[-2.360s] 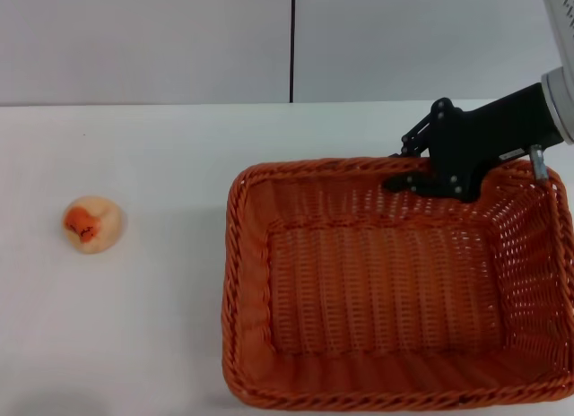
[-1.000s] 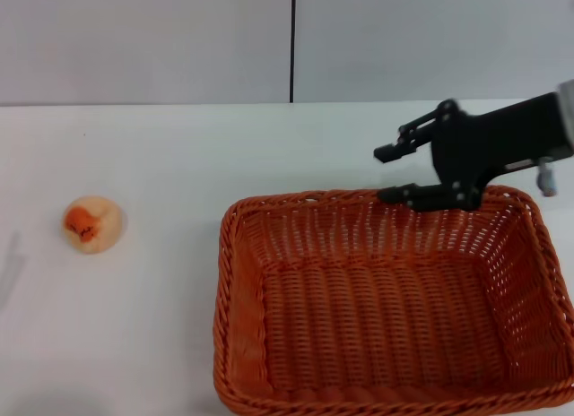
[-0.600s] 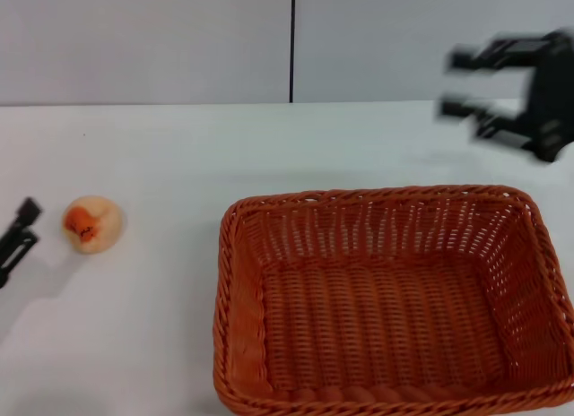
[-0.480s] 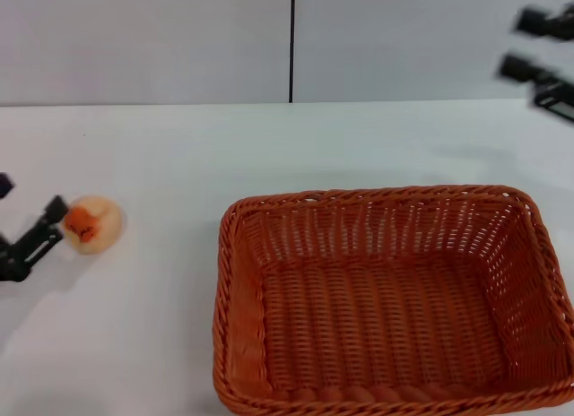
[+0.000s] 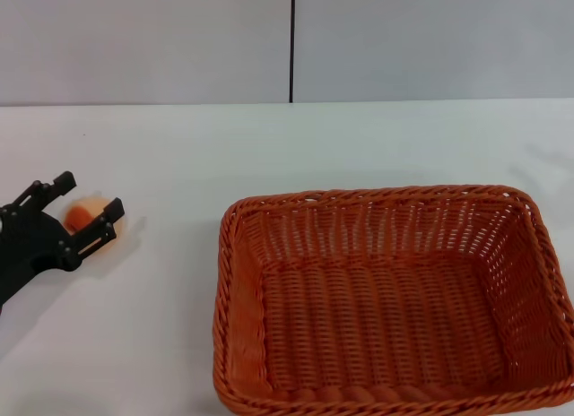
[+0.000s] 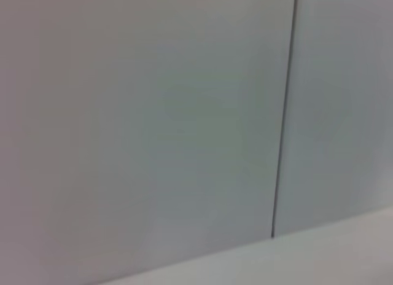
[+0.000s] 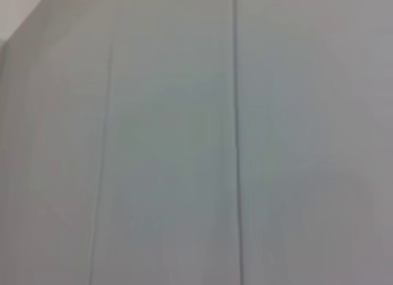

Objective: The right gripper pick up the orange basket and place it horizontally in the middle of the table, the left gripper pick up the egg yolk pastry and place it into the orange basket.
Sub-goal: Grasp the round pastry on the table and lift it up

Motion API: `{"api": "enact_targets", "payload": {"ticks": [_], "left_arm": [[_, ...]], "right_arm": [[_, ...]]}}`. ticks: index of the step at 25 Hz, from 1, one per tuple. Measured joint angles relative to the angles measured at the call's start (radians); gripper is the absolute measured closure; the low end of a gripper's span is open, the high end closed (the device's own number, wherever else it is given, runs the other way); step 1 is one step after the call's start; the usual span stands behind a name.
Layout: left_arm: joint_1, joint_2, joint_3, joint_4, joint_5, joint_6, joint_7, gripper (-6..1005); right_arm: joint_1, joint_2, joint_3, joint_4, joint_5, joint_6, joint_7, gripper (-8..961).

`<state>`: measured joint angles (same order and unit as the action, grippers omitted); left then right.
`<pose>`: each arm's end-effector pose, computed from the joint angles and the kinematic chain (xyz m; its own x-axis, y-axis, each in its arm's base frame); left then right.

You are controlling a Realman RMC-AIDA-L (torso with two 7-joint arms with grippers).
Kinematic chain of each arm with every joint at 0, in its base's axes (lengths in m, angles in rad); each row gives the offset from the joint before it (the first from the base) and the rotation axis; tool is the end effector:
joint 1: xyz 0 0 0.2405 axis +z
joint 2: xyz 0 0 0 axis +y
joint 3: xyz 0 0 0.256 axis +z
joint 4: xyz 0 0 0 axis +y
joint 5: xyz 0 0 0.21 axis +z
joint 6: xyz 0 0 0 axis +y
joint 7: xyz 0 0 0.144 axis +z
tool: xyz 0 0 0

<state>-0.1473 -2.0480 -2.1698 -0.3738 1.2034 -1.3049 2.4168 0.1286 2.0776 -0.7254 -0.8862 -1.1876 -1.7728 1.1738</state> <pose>-0.3708 0.2433 -0.0012 0.7361 0.1753 0.6538 0.6282 -0.5367 -0.5633 0.2793 0.2510 0.1182 0.5266 0.2293 -0.8186 -0.4638 -0.7295 -0.5027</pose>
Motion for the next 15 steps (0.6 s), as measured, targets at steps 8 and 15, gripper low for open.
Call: {"api": "enact_targets", "payload": {"ticks": [8,15], "left_arm": [[0.003,-0.008,0.001,-0.064,0.091,0.107,-0.048,241],[0.006,-0.008,0.007,-0.065,0.092,0.134,-0.045,254]], "right_arm": [[0.006,-0.003,0.042,0.081,0.002,-0.031,-0.004,502],[0.013,-0.004,0.046,0.104,0.003,-0.033,-0.005,502]]}}
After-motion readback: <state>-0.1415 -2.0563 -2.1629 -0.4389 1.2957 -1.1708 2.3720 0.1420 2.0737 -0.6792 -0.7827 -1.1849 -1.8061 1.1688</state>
